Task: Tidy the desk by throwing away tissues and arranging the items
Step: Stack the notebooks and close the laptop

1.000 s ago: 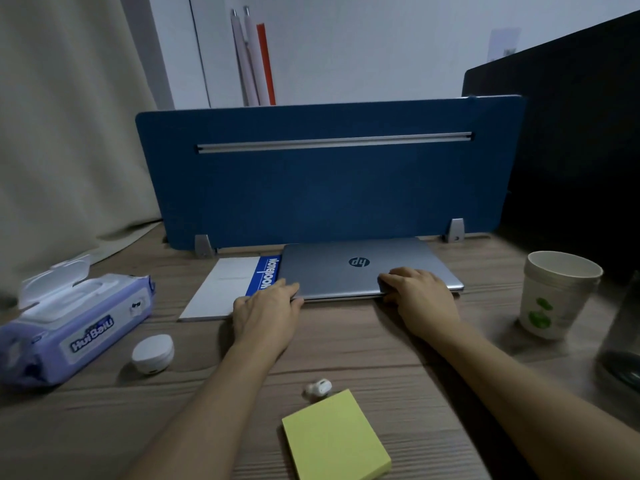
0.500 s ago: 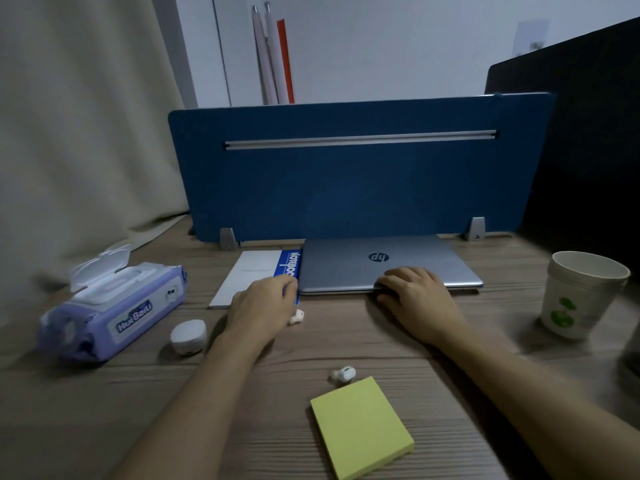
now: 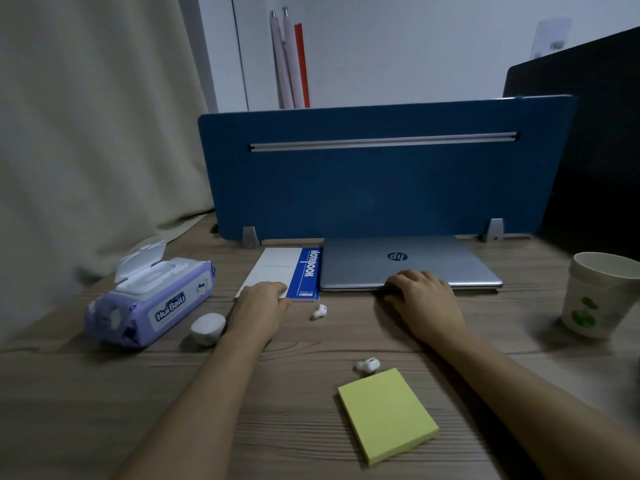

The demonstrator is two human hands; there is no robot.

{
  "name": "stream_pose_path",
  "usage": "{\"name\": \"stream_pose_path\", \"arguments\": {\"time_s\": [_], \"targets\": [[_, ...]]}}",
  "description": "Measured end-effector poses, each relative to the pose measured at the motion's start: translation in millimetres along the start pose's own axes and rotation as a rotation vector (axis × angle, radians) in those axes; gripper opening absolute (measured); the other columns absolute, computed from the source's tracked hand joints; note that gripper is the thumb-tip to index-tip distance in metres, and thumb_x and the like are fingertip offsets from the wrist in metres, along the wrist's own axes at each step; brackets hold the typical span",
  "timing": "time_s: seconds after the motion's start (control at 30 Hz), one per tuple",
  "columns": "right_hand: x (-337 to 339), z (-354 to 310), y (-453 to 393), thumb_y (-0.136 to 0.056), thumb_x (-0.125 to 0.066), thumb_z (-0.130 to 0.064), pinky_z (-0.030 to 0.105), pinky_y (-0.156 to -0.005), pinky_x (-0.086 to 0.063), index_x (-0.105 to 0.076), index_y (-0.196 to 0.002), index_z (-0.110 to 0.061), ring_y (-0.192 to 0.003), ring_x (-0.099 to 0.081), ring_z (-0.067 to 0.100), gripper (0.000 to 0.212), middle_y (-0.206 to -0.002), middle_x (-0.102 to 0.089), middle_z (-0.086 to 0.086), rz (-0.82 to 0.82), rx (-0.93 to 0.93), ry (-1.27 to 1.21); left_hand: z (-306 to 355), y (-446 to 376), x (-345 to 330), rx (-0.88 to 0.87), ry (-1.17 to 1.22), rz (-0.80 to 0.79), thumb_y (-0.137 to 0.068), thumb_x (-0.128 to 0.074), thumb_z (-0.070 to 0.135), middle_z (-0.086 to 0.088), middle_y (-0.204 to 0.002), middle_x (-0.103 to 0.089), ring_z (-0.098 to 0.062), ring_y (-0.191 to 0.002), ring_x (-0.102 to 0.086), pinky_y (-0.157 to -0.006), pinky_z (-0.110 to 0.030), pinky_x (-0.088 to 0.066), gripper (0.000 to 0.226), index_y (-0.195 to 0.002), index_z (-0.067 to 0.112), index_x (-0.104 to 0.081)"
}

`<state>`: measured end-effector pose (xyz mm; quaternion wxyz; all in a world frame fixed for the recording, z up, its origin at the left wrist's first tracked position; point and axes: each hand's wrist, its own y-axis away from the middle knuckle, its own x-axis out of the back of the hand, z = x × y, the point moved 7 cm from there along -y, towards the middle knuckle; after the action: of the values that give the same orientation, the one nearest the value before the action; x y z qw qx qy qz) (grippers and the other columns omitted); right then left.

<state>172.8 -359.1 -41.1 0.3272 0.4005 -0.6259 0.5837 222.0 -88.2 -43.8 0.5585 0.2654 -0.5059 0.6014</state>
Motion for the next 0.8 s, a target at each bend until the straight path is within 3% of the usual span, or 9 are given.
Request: {"name": "stream_pose_path", "arguments": {"time_s": [0.3, 0.63, 0.8], "targets": [[-7, 9, -17, -0.091, -0.054, -0.047, 0.037, -0.084, -0.043, -0.064, -0.113, -0.028, -0.105, -0.055, 0.024, 0.03, -0.116, -0.062, -0.001, 0.026, -0.021, 0.027, 0, -27, -10, 0.063, -0.095, 0.077, -0.096, -0.055, 0.035, -0.009, -0.116, -0.066, -0.027, -0.103, -0.059, -0.07, -0.031, -0.045, 0.03, -0.121, 0.019, -0.063], [-10, 11, -18, -0.091, -0.051, -0.053, 0.04, -0.087, -0.042, -0.06, -0.116, -0.028, -0.108, -0.052, 0.024, 0.036, -0.119, -0.059, -0.001, 0.022, -0.024, 0.053, 3, -46, -19, 0.094, -0.18, 0.097, -0.096, -0.052, 0.04, -0.006, -0.113, -0.065, -0.03, -0.102, -0.059, -0.08, -0.038, -0.05, 0.028, -0.118, 0.025, -0.063], [-8, 10, -16, -0.092, -0.05, -0.052, 0.039, -0.086, -0.043, -0.06, -0.117, -0.027, -0.108, -0.052, 0.024, 0.036, -0.119, -0.058, 0.0, 0.013, -0.014, 0.037, 12, -33, -12, -0.016, -0.115, 0.13, -0.095, -0.054, 0.034, -0.002, -0.12, -0.065, -0.027, -0.107, -0.059, -0.086, -0.04, -0.049, 0.029, -0.122, 0.027, -0.063]]}}
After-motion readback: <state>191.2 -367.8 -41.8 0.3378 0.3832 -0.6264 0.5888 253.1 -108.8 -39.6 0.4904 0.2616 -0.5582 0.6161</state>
